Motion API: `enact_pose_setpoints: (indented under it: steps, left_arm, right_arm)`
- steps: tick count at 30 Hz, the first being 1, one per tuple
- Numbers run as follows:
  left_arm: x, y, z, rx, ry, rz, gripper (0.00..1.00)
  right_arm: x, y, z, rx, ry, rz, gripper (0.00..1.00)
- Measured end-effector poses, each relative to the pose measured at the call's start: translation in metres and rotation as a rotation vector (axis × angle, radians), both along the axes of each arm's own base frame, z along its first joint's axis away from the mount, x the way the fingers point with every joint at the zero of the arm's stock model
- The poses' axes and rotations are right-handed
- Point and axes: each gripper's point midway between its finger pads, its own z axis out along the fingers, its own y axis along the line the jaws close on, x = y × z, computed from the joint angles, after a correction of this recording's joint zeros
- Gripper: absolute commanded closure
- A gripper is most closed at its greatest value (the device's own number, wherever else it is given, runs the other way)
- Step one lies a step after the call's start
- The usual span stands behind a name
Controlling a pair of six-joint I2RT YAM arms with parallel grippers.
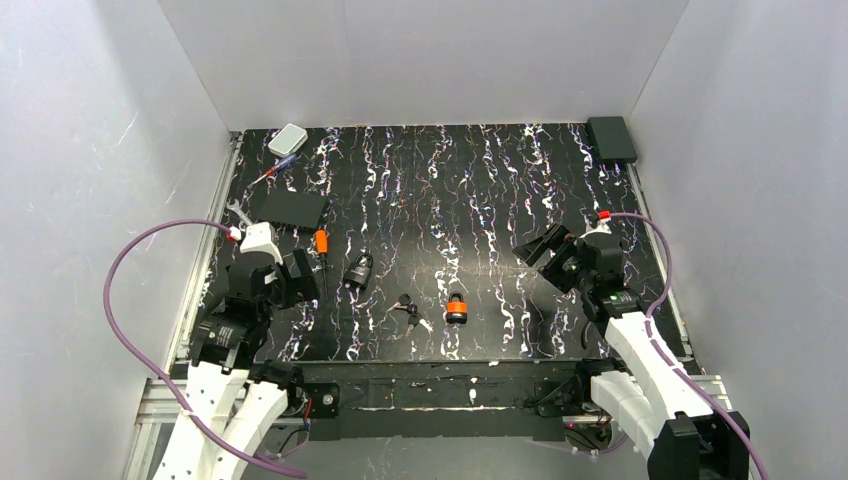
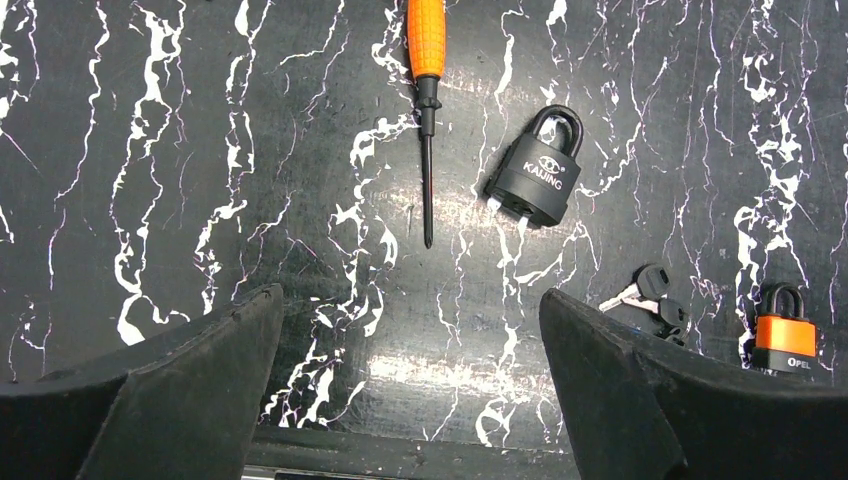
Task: Unlock with the key
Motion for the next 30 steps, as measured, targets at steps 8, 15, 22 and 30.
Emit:
enact_pose_setpoints:
  steps: [8, 15, 22, 30]
  left_arm:
    - [0.001, -0.007, -0.007, -0.007, 0.04, -0.036, 0.01]
    - [0.0, -0.014, -0.008, -0.025, 0.05, -0.075, 0.01]
    - [0.0, -0.024, -0.012, -0.05, 0.077, -0.124, 0.01]
    - [0.002, -0.027, -0.017, -0.053, 0.108, -0.135, 0.05]
  right_arm:
    - [-0.006, -0.015, -0.004, -0.083, -0.005, -0.036, 0.0]
    - [-0.009, -0.02, -0.001, -0.127, 0.03, -0.035, 0.0]
    - [-0.015, 0.0, 0.011, -0.239, 0.08, 0.075, 0.0]
    - [-0.041, 0.064, 0.032, -0.347, 0.031, 0.273, 0.0]
